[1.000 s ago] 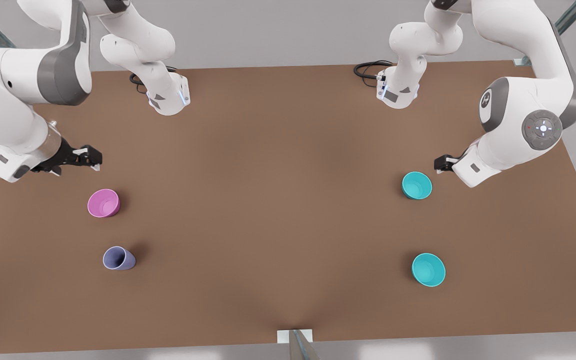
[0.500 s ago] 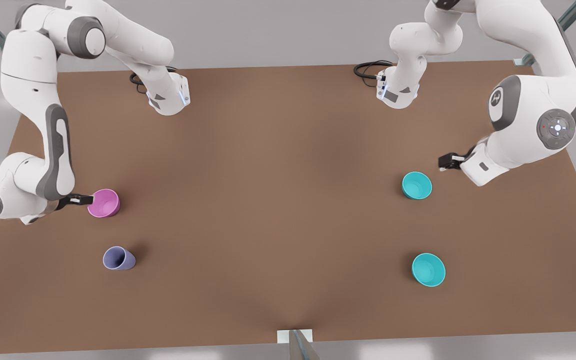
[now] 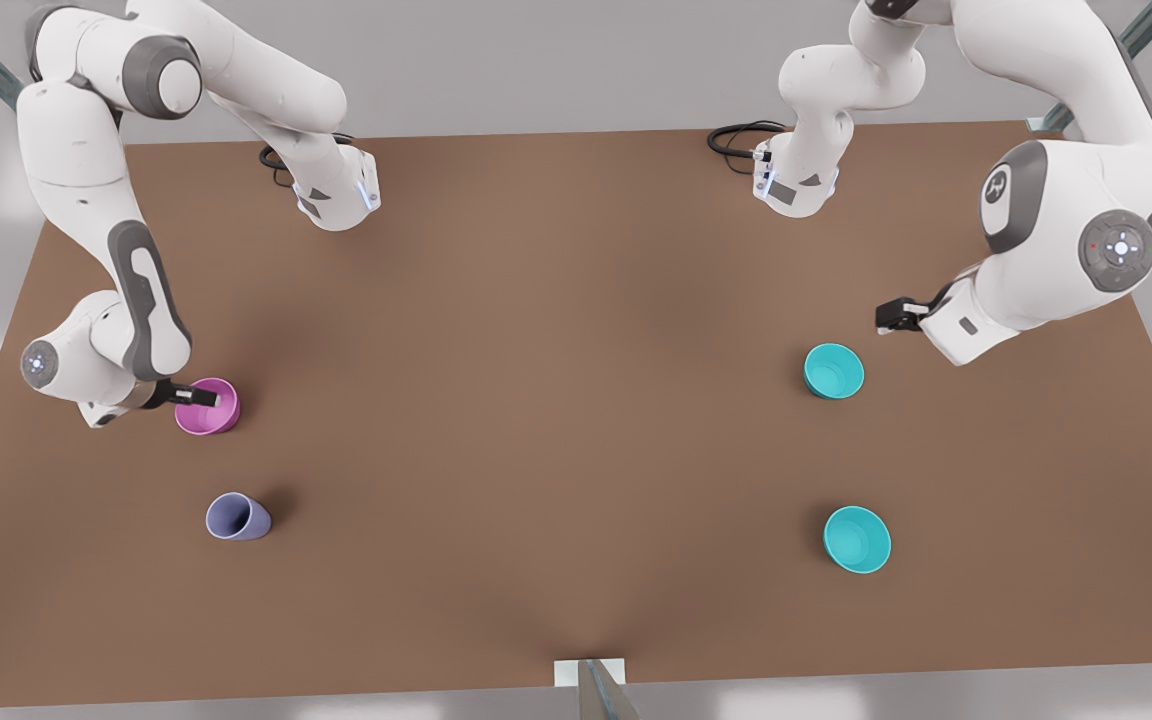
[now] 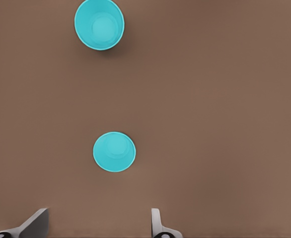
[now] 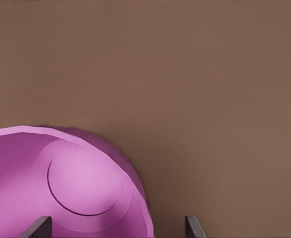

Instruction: Stack the blue bowl on the pink bowl

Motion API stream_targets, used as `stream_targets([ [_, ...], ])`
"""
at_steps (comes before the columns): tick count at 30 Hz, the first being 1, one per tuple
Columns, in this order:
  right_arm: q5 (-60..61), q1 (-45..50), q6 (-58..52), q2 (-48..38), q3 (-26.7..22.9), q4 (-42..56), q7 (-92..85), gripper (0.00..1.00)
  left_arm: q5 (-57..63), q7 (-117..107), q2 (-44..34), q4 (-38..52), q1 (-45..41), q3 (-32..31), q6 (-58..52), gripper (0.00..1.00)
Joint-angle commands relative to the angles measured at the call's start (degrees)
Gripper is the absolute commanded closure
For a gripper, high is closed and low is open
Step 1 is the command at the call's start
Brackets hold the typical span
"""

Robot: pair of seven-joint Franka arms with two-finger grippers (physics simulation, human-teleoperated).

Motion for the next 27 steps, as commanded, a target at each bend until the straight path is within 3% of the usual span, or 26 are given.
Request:
stream_targets([
  [1, 0.5, 0.0, 3.8, -0.1, 0.0, 0.0, -8.7, 0.00, 0.1, 0.1, 0.0, 0.0, -0.2, 0.0, -0.8, 0.00],
  [2, 0.5, -0.1, 2.8, -0.4, 0.0, -0.1, -8.8, 0.01, 0.0, 0.2, -0.1, 0.0, -0.1, 0.1, -0.8, 0.00],
  [5, 0.6, 0.0, 1.3, -0.4, 0.1, 0.0, -10.1, 0.68, 0.1, 0.2, 0.2, 2.1, -0.1, 0.0, -0.8, 0.00],
  [7, 0.6, 0.0, 0.8, -0.1, 0.1, 0.2, -10.1, 0.79, -0.1, 0.2, 0.4, 2.2, 0.0, 0.0, -0.8, 0.00],
  [11, 1.8, 0.1, -4.6, 0.2, 1.2, 2.9, -10.6, 0.79, -0.1, 0.2, 1.5, 2.2, -0.3, 0.0, -1.0, 0.00],
  [13, 6.1, 0.6, -12.7, -1.0, 4.1, 6.0, -12.7, 0.79, 0.1, 0.3, 3.6, 2.2, 0.6, 0.2, -0.7, 0.00],
  [15, 8.6, 2.6, -14.4, -5.4, 10.8, 6.1, -9.0, 0.79, 0.0, 0.1, 3.6, 2.0, 0.6, 0.2, -0.9, 0.00],
  [19, 17.5, 27.9, -14.2, -4.5, 11.1, 11.2, 28.2, 0.79, 0.0, 0.2, 3.6, 2.0, 0.6, 0.2, -1.2, 0.00],
  [24, 20.3, 49.0, -13.6, 18.0, 10.6, 44.5, 74.8, 0.79, 0.0, 0.2, 3.6, 1.9, 0.6, 0.2, -1.9, 0.00],
  [27, 14.8, 51.6, -13.5, 24.6, 10.5, 49.6, 80.4, 0.79, 0.0, 0.2, 3.6, 1.9, 0.6, 0.2, -2.0, 0.00],
])
